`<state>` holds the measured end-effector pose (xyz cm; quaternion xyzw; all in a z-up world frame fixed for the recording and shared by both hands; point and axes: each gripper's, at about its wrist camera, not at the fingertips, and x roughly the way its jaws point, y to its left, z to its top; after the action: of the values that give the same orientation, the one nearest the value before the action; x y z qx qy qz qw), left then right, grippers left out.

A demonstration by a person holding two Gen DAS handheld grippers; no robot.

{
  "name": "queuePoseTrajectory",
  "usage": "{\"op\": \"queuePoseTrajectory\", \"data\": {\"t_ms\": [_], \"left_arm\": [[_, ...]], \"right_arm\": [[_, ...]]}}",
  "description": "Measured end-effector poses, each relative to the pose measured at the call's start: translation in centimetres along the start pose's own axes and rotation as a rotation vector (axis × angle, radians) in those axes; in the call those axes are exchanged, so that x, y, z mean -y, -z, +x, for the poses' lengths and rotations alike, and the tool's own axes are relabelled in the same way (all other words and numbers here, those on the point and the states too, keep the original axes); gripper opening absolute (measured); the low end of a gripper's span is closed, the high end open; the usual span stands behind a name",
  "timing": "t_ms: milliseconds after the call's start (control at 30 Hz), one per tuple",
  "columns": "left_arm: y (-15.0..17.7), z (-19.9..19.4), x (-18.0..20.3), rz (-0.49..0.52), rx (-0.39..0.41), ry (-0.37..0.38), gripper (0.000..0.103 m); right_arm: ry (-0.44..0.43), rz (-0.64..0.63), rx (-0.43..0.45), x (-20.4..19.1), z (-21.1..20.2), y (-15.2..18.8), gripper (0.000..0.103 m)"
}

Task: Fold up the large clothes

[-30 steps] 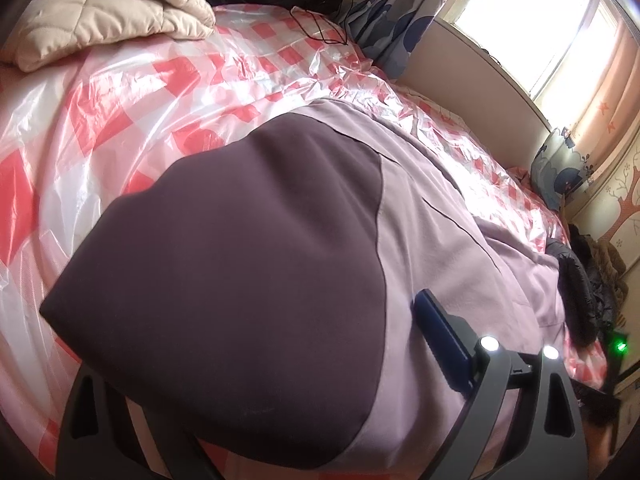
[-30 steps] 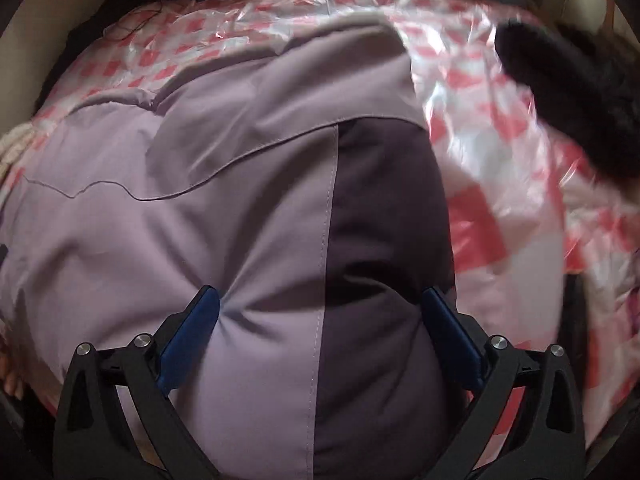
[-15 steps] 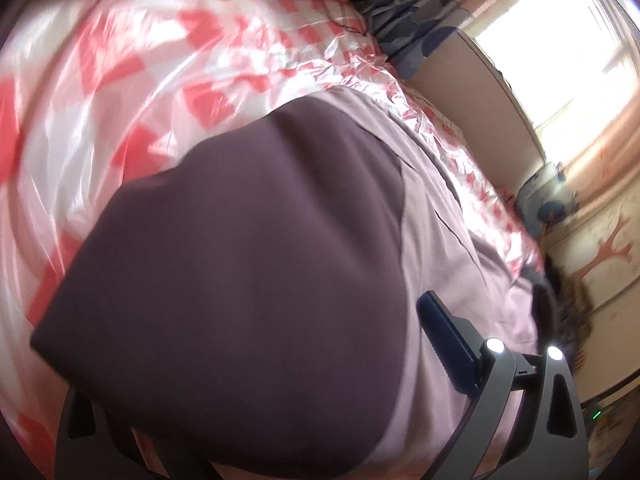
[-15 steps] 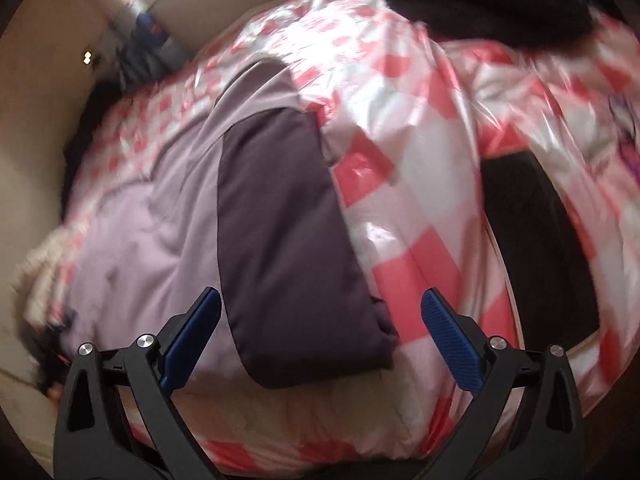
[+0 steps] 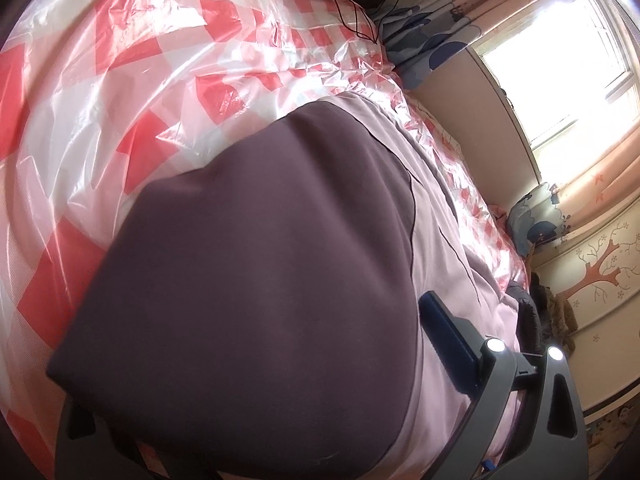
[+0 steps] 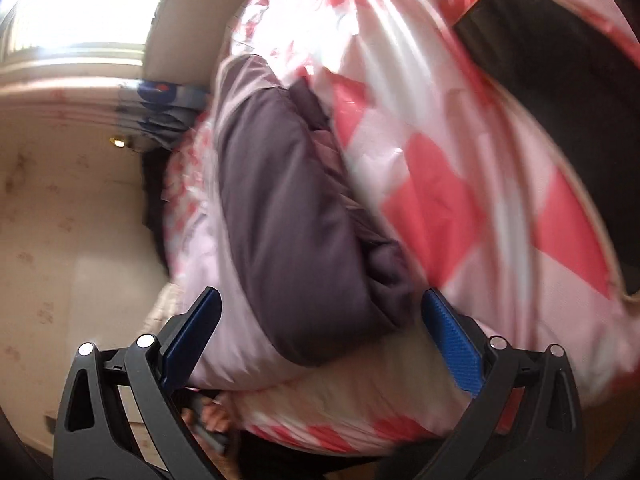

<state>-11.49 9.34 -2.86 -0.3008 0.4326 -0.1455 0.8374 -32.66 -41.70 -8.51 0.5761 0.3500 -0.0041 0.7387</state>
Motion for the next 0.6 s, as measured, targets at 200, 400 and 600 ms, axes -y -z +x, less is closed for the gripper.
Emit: {"op": "queuePoseTrajectory", "data": {"t_ms": [200, 400, 600], "left_arm": [[0.0, 0.0, 0.1, 0.004, 0.005, -0.007, 0.094], [0.2, 0.3, 0.4, 0.027, -0.017, 0.017, 0.093], [0.6, 0.0, 1.3, 0.104, -0.003, 0.020, 0.065]], "right_arm": [[0.001, -0.075, 0.019, -1.9, -0.4, 0.4, 0.097], [-0.027, -0.128, 0.051, -2.7, 0.4, -0.4, 0.078], [-0.022, -0.222, 0.097, -3.6, -1.1, -0.6, 0.036]]}}
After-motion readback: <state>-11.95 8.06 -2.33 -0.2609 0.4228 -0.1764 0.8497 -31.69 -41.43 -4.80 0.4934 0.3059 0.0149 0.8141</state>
